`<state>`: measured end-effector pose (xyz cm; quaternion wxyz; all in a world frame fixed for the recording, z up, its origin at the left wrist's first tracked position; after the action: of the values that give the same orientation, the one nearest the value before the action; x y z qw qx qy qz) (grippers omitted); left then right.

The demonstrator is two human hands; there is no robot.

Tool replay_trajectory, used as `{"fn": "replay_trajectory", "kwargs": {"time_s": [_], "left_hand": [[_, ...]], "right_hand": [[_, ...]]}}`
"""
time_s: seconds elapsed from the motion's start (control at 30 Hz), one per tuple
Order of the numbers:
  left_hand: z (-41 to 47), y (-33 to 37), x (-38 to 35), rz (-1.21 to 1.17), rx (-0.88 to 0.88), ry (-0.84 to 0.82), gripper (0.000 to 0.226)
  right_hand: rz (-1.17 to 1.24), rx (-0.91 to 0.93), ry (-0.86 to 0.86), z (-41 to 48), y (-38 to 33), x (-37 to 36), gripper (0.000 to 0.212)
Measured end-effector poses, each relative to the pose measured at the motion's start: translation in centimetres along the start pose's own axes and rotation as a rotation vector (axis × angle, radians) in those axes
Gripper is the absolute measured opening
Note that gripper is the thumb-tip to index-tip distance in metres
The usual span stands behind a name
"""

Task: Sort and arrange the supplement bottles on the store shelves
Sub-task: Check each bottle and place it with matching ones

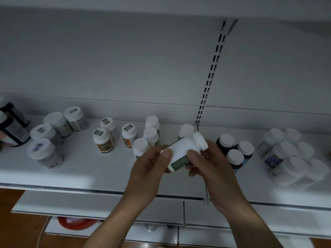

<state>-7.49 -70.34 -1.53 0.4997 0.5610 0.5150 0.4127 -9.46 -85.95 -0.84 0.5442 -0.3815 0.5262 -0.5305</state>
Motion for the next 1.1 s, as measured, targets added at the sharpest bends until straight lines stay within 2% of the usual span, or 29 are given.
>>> {"fn": "replay_trajectory", "kwargs": {"time_s": [0.1,0.17,0.3,0.43,0.57,0.7,0.8,0.93,1.1], "left_hand": [[-0.1,-0.5,-0.2,0.031,0.046,-0.015,0.042],[-0.1,-0.7,0.0,0.095,0.036,-0.061,0.039],[-0.1,-0.9,0.2,0.338,-0.021,-0.127,0.057],[-0.1,-1.5,0.9,0.381,-0.052,0.005,0.055],[-0.3,-4.2,1.7,0.356,0.024,0.120,0.056],[-0.7,-6.1,2.4,0.356,0.079,0.206,0.053],[-1.1,-7.1,3.6,0.319,0.097,0.269,0.055],[-1.0,-7.6,4.9,0.375,0.105,0.305,0.056],[0.4,-8.0,5.3,0.366,0.132,0.301,0.055]], "right_hand": [[-0.075,0.010,0.035,0.2,0.0,0.2,0.039],[-0.132,0.019,0.032,0.2,-0.2,0.3,0.040],[-0.352,0.082,-0.064,0.1,-0.1,0.1,0.043],[-0.377,0.124,-0.102,0.5,0.1,-0.5,0.034],[-0.456,0.211,0.123,2.9,1.6,-0.1,0.035],[-0.666,0.205,0.156,6.4,4.0,0.6,0.061],[-0.721,0.083,0.101,8.1,6.0,1.0,0.072],[-0.727,0.048,0.099,8.2,7.4,1.3,0.053],[-0.690,0.065,0.156,6.3,7.0,1.3,0.050]]}}
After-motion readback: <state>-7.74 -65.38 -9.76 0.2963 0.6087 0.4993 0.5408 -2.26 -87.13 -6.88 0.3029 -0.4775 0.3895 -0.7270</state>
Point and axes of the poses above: each hand's wrist, its own z-axis towards the middle knuckle, its own x-axis out of the back of the hand, y = z × x, the point moved 3 cm from there along z, towards the middle knuckle, and after that the axes turned 11 degrees about x, right-handed, at the moved point
